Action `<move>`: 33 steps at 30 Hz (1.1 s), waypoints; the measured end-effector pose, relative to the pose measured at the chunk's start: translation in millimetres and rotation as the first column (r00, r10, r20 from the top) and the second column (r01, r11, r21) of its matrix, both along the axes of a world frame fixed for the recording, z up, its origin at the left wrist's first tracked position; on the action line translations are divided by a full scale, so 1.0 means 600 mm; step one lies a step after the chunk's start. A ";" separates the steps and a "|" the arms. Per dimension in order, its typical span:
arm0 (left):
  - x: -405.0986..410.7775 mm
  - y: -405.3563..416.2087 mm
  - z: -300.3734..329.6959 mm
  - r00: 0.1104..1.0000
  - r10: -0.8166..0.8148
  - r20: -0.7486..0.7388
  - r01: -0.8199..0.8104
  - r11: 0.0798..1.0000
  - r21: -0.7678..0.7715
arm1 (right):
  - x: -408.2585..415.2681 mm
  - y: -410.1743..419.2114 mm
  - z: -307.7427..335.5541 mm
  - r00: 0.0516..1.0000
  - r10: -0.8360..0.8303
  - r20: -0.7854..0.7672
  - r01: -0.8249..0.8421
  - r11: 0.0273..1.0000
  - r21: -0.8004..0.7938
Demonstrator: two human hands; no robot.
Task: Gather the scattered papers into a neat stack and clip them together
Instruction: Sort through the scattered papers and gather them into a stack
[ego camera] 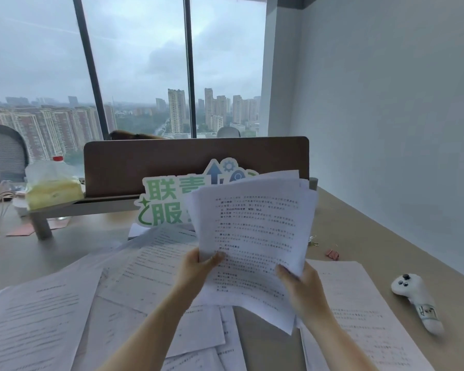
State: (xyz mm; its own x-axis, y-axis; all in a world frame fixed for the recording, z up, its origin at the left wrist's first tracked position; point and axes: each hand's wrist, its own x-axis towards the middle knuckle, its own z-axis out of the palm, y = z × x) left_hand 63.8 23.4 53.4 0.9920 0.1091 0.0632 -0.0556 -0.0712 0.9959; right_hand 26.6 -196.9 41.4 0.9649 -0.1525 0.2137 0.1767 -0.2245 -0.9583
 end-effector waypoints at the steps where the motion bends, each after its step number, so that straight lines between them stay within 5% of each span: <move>1: -0.002 -0.007 -0.005 1.000 0.018 0.000 -0.018 1.000 0.024 | -0.002 0.001 -0.003 1.000 -0.025 0.001 0.025 1.000 -0.018; 9: 0.005 -0.075 0.020 0.999 -0.017 0.039 0.014 0.998 0.069 | 0.004 -0.060 0.047 0.980 -0.197 -0.013 0.193 0.970 -0.146; 23: -0.039 -0.247 -0.070 0.916 -0.278 -0.289 0.307 0.950 0.061 | -0.033 -0.265 -0.030 0.857 -0.388 -0.338 0.275 0.901 -0.337; 33: -0.047 -0.272 -0.107 0.938 -0.230 -0.258 0.325 0.842 0.430 | -0.047 -0.284 -0.066 0.815 -0.453 -0.362 0.207 0.811 -0.548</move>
